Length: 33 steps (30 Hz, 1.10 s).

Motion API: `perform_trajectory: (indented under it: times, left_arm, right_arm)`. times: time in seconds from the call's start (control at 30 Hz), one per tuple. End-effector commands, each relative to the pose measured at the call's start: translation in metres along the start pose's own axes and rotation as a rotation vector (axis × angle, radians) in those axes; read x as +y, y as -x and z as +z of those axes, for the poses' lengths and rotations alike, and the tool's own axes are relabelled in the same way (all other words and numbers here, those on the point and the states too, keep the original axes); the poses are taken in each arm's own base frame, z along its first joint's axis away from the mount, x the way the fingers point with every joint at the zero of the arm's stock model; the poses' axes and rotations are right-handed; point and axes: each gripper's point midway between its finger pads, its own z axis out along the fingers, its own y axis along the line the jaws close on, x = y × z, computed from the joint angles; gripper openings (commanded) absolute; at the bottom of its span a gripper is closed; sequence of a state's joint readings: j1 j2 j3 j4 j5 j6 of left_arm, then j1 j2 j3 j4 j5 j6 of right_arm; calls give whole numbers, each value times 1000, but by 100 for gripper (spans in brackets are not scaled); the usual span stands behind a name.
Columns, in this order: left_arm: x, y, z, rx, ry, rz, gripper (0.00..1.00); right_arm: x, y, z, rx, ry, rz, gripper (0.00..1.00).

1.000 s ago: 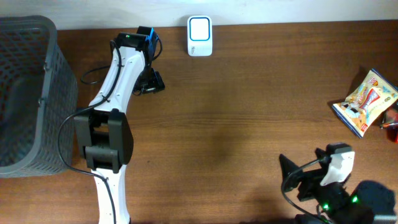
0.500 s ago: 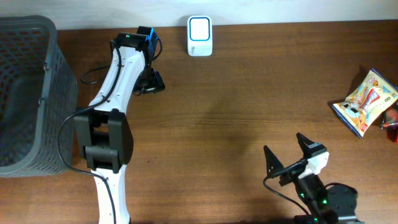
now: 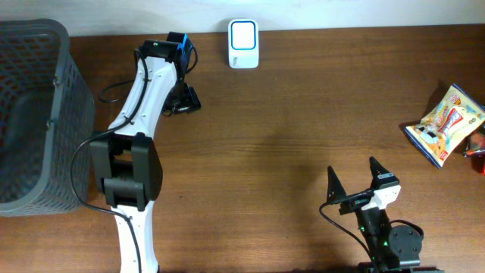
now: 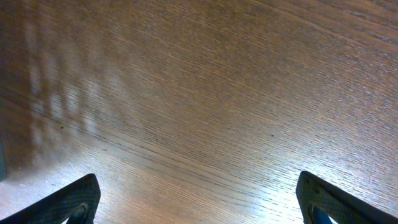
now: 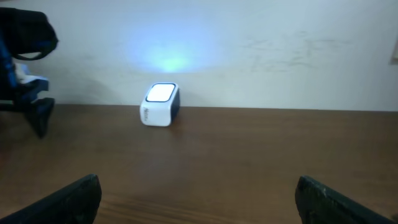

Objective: Scan the item barcode

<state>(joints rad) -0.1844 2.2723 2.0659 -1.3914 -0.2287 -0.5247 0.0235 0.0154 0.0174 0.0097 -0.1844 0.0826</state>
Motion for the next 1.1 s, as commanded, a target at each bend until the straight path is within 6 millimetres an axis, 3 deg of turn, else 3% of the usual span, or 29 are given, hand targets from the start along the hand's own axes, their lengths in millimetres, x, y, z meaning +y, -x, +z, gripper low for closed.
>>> perform_trajectory:
  times: [0.0,0.17,1.07]
  left_arm:
    - [2,1,0,-2,3,-16,99]
    - [2,1,0,-2,3,-16,99]
    - [2,1,0,-2,3,-16,99]
  right_arm:
    - [-9,1,0,-18,-56,-3,98]
    - [-13,-21,-1,71,-74,11,99]
    - [-24,-23,-2,77,-143,9,99]
